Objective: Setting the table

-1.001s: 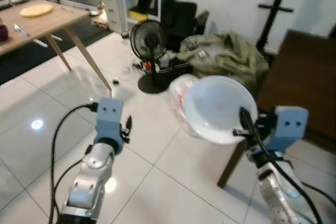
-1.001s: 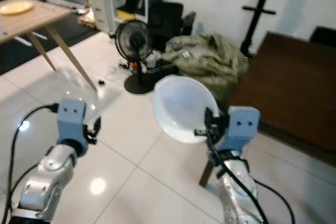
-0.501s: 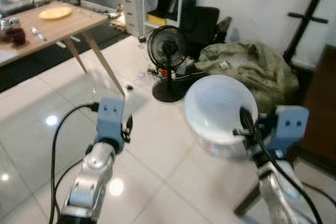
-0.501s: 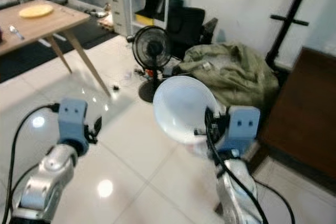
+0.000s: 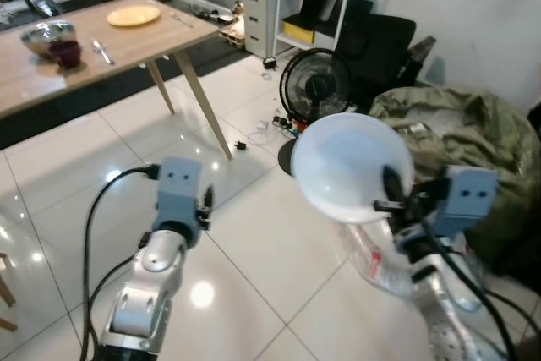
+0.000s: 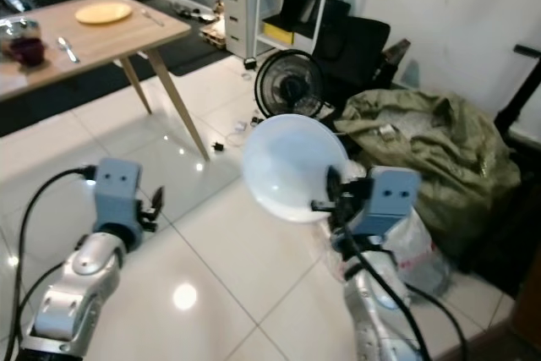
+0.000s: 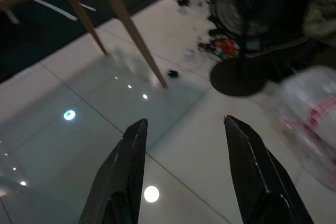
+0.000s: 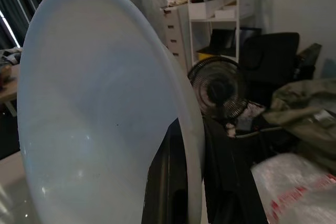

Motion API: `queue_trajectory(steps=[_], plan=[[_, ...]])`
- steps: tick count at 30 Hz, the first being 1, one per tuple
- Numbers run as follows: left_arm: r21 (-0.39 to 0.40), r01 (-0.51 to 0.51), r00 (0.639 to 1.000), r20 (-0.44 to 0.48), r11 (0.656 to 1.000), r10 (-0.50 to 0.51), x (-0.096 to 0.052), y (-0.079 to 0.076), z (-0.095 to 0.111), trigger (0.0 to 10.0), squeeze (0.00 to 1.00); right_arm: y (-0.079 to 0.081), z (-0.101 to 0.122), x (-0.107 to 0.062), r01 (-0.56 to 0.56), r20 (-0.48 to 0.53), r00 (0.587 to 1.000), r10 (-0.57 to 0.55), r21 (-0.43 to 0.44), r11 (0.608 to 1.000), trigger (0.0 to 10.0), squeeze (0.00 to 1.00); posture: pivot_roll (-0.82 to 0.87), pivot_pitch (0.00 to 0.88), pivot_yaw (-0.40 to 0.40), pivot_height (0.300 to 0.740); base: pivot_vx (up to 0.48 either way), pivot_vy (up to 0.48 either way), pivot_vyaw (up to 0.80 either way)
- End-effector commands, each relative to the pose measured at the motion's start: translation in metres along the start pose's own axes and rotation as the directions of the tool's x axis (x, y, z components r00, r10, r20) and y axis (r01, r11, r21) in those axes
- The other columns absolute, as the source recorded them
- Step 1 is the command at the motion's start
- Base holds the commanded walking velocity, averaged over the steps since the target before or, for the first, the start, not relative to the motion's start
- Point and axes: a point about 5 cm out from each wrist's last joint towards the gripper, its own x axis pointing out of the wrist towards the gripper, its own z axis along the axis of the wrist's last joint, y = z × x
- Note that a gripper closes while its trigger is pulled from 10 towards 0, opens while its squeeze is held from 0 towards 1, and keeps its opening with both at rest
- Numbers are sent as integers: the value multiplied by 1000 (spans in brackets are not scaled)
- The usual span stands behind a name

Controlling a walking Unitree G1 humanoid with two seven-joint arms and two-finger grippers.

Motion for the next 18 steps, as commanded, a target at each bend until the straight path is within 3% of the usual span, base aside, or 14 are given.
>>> queue_trajectory(steps=[1, 5, 6, 9, 12, 18], plan=[[12, -24, 999, -25, 1000, 24, -3, 7, -7, 10000, 0, 4, -4, 0, -2, -11, 1000, 2, 18, 1000, 10000, 0, 9, 106, 122, 740, 424, 0, 0], [16, -18, 1000, -23, 1000, 18, -3, 6, -6, 10000, 0, -4, -8, 2, 60, -35, 998, -61, -29, 998, 10000, 0, 9, 106, 122, 740, 428, 0, 0], [21, -9, 1000, -19, 1000, 9, -3, 5, -6, 10000, 0, -12, -14, 3, 122, -64, 990, -127, -72, 990, 10000, 0, 8, 105, 124, 740, 428, 0, 0], [22, -6, 1000, -18, 1000, 6, -3, 4, -6, 10000, 0, -15, -16, 3, 143, -75, 986, -150, -88, 986, 10000, 0, 8, 105, 124, 740, 428, 0, 0], [40, 20, 1000, 5, 999, -20, -5, 1, -5, 10000, 0, -30, -23, 2, 236, -92, 965, -246, -107, 966, 10000, 0, 12, 100, 124, 740, 426, 0, 0], [53, 38, 999, 31, 998, -39, -6, -2, -3, 10000, 0, -34, -31, 1, 245, -108, 959, -262, -145, 959, 10000, 0, 13, 96, 124, 740, 424, 0, 0]])
